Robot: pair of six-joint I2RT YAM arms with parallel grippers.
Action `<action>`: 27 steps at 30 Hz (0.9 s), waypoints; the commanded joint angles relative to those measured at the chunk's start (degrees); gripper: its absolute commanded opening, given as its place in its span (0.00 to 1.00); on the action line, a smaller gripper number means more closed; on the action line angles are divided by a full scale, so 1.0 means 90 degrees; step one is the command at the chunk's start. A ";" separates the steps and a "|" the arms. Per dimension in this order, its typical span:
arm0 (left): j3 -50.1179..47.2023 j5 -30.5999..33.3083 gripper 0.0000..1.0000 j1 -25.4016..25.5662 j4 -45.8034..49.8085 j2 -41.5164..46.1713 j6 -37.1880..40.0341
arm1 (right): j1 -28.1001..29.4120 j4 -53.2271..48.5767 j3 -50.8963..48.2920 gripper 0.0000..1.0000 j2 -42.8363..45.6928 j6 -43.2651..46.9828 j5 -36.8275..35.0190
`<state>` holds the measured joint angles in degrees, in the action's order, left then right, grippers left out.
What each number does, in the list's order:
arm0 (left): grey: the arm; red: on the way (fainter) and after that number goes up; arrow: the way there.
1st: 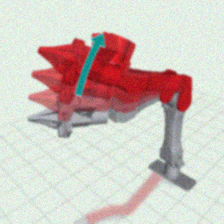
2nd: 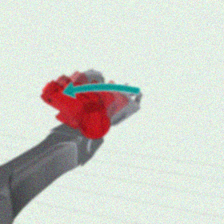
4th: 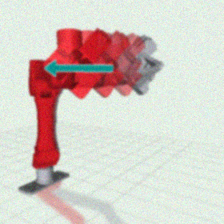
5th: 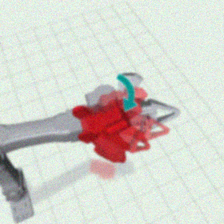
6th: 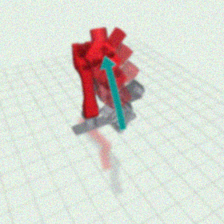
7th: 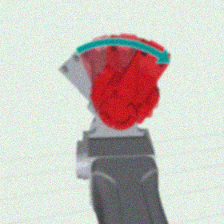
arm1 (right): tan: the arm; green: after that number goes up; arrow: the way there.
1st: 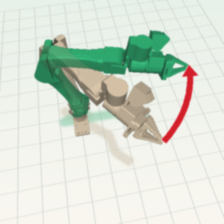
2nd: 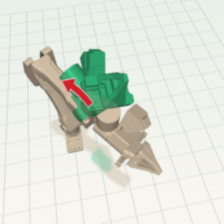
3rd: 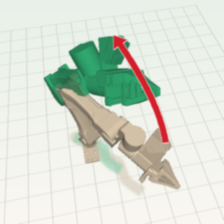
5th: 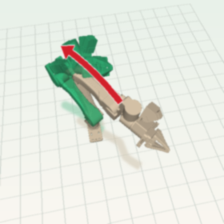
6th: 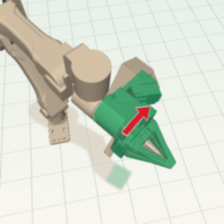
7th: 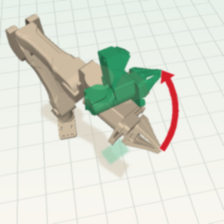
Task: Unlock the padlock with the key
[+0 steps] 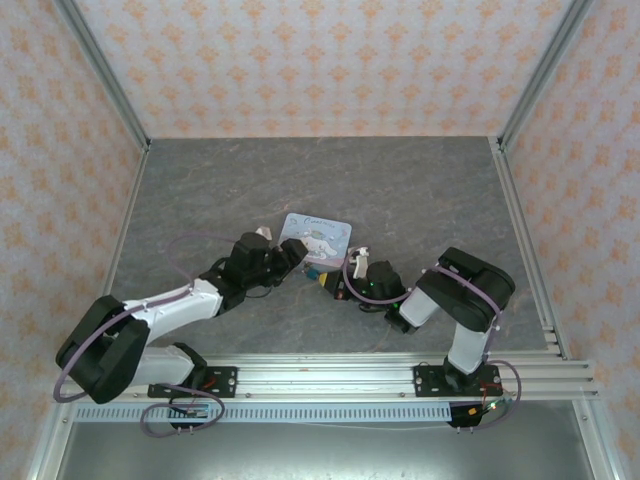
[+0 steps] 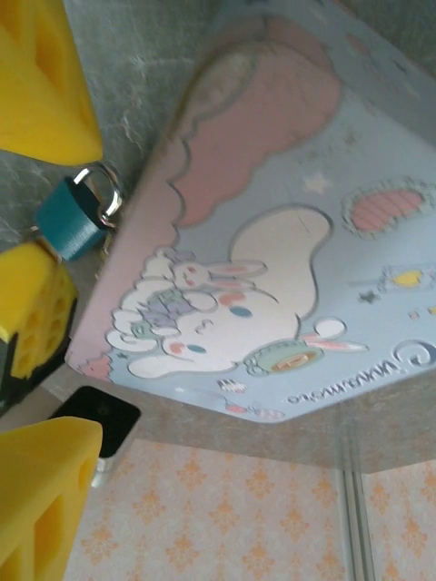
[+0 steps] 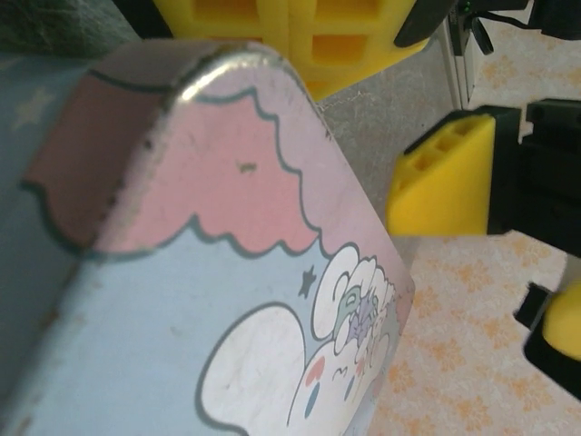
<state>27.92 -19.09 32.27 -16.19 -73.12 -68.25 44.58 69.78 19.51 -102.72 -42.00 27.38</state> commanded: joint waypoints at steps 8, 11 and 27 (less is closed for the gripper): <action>-0.0248 0.0033 0.65 0.0615 -0.1517 -0.1027 -0.1147 | 0.0095 0.0474 0.0188 0.00 -0.0100 -0.0245 -0.0161; -0.0268 0.0195 0.61 0.0671 -0.1787 -0.1198 -0.1335 | 0.0115 0.0483 0.0197 0.00 -0.0111 -0.0265 -0.0160; -0.0302 0.0754 0.43 0.0711 -0.1923 -0.1133 -0.1694 | 0.0240 0.0645 0.0213 0.00 -0.0249 -0.0653 -0.0152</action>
<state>24.99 -14.41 38.30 -30.30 -83.74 -82.74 45.74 72.29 20.27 -103.96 -46.74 25.82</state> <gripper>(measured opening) 0.444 0.047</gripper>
